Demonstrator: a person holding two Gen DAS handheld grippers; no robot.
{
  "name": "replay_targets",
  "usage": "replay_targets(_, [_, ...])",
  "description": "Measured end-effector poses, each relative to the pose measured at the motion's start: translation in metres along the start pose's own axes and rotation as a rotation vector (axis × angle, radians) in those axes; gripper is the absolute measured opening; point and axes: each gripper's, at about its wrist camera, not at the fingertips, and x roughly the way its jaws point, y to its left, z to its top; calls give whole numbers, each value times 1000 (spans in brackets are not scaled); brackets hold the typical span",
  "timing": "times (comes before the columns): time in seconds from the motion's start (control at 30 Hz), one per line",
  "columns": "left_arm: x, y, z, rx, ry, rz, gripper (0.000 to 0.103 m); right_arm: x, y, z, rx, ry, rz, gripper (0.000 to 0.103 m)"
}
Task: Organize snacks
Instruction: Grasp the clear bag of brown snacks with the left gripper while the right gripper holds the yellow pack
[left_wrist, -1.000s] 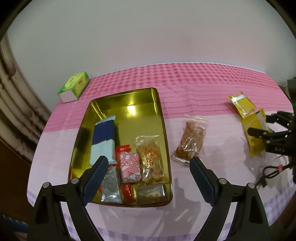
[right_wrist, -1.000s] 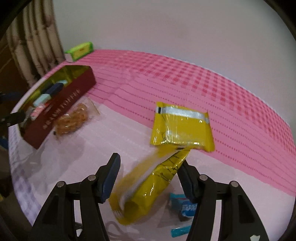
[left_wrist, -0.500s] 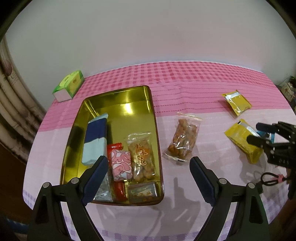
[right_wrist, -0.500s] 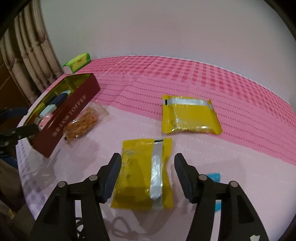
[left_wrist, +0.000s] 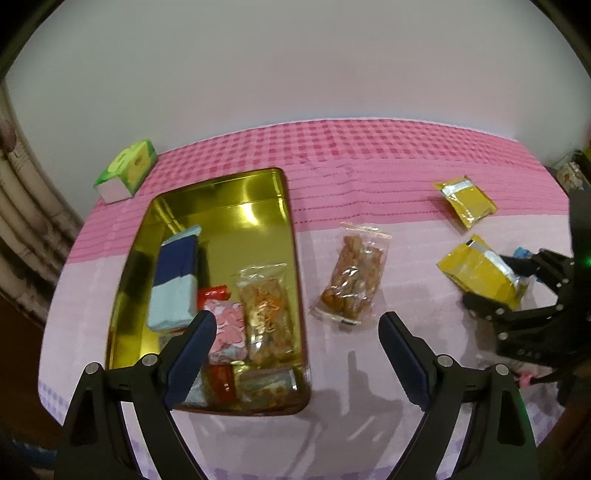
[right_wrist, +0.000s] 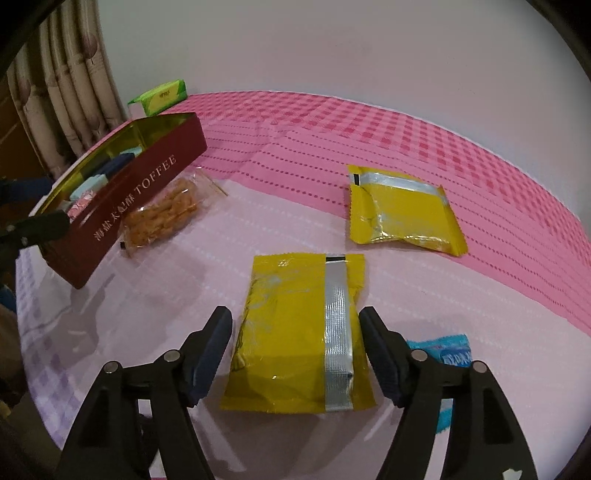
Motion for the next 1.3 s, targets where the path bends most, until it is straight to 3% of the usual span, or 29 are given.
replay_targets(0.23, [12, -17, 10, 58, 1, -26, 89, 0, -2, -6, -18, -15, -16, 59])
replay_targets(0.47, [24, -33, 17, 90, 9, -17, 89, -5, -25, -10, 14, -16, -53, 57])
replay_targets(0.83, [38, -40, 19, 81, 29, -16, 89, -11, -74, -17, 278, -48, -299, 56])
replay_targets(1.3, [66, -35, 28, 73, 72, -47, 89, -13, -88, -21, 323, -58, -298, 58])
